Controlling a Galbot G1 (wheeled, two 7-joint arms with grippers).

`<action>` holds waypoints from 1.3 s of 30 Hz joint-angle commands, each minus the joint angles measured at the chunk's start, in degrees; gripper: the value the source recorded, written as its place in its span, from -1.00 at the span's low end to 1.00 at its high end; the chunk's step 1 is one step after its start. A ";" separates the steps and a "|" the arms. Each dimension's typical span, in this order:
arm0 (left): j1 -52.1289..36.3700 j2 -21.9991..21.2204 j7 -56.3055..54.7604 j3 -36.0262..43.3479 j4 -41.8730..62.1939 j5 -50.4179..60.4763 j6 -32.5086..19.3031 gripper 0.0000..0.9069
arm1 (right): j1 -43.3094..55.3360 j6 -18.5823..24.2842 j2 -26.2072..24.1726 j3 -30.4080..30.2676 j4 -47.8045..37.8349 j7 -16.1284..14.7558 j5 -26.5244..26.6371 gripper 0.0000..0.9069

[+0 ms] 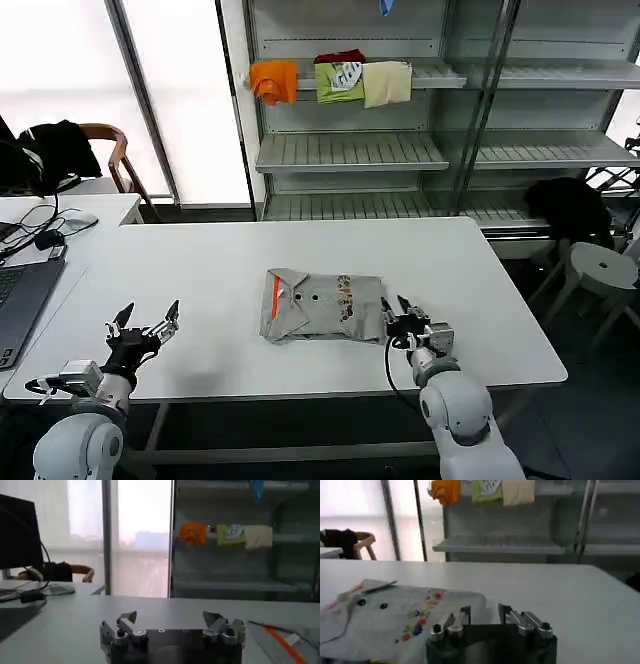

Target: Fold and organize the clothes.

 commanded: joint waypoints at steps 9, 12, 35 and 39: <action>-1.61 -0.72 -2.98 2.03 0.56 -2.82 0.00 1.00 | -12.16 5.38 -11.24 15.02 9.22 1.11 -8.63 1.00; -1.46 -0.54 -3.23 2.69 0.15 -2.89 0.12 1.00 | -12.90 4.64 -10.93 15.77 9.55 -0.30 -9.25 1.00; 3.87 0.87 -2.03 3.92 0.64 -2.20 -7.40 1.00 | -11.80 8.69 -9.09 13.45 9.79 -6.32 -2.77 1.00; 3.75 0.42 -1.96 4.04 0.84 -2.14 -7.54 1.00 | -11.82 8.63 -9.07 13.19 9.94 -6.60 -3.28 1.00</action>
